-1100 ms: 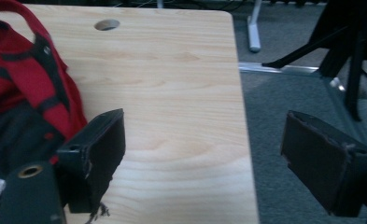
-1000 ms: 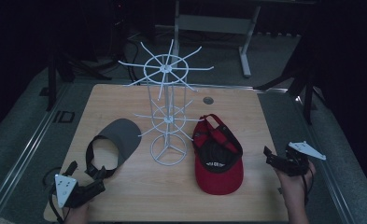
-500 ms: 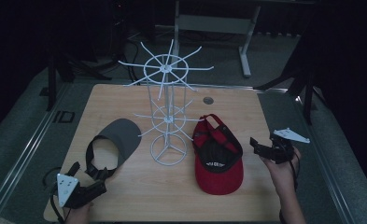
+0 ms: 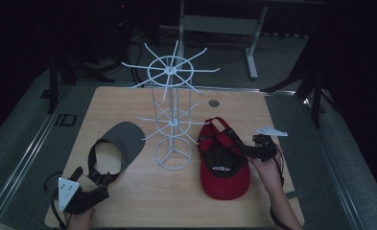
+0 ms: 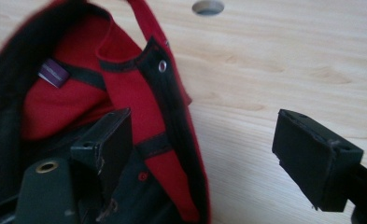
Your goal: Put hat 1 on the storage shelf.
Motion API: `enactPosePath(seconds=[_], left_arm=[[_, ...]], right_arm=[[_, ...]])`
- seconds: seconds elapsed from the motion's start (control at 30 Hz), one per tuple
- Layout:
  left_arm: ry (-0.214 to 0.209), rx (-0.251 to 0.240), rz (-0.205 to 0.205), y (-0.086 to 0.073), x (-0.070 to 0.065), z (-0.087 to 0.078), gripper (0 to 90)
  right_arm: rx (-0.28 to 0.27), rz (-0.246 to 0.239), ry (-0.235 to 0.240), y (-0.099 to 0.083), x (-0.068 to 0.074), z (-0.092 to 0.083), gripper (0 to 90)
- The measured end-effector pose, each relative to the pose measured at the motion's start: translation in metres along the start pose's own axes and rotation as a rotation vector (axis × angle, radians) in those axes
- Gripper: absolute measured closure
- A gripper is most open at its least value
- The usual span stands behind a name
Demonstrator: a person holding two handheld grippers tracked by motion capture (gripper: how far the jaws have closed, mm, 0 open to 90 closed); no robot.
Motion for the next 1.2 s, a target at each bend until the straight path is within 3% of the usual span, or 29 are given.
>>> enactPosePath(seconds=[0.2, 0.37, 0.57, 0.6, 0.73, 0.93, 1.03, 1.1, 1.13, 1.17, 1.2], left_arm=[[0.003, 0.007, -0.009, 0.000, 0.002, 0.000, 1.2], [0.001, 0.015, -0.013, -0.001, 0.002, 0.001, 1.2], [0.002, 0.015, -0.011, -0.001, 0.002, 0.001, 1.2], [0.001, 0.017, -0.011, -0.001, 0.002, 0.001, 1.2], [-0.016, 0.028, -0.021, -0.002, 0.001, 0.002, 1.2], [-0.009, 0.027, -0.016, -0.002, 0.001, 0.002, 1.2], [-0.008, 0.026, -0.016, -0.002, 0.002, 0.002, 1.2], [-0.007, 0.028, -0.019, -0.002, 0.002, 0.002, 1.2], [-0.008, 0.031, -0.017, -0.002, 0.002, 0.002, 1.2], [-0.008, 0.031, -0.015, -0.002, 0.001, 0.002, 1.2], [-0.008, 0.033, -0.012, -0.003, 0.001, 0.002, 1.2]], right_arm=[[0.030, -0.020, 0.028, -0.002, 0.010, 0.017, 21.3], [0.057, -0.084, 0.046, -0.004, 0.024, 0.027, 21.3], [0.113, -0.154, 0.025, -0.009, 0.034, 0.038, 23.6], [0.128, -0.187, 0.007, -0.011, 0.035, 0.041, 26.9], [0.141, -0.194, 0.006, -0.012, 0.037, 0.044, 30.1], [0.205, -0.257, -0.009, -0.019, 0.042, 0.053, 33.6], [0.225, -0.260, 0.000, -0.023, 0.043, 0.056, 37.8], [0.235, -0.253, 0.025, -0.022, 0.043, 0.056, 45.5], [0.239, -0.258, 0.030, -0.022, 0.044, 0.056, 48.2], [0.251, -0.296, 0.035, -0.021, 0.048, 0.055, 56.2], [0.251, -0.296, 0.035, -0.021, 0.048, 0.055, 56.2]])
Point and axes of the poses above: each handheld gripper's, and its own axes: z roughly forward along the jaws, y roughly out of its top, x roughly to its left, the point moved 5 cm from there along z, roughly forward along the jaws, and after that the axes turned 6 degrees about -z, right-handed, at the moved point
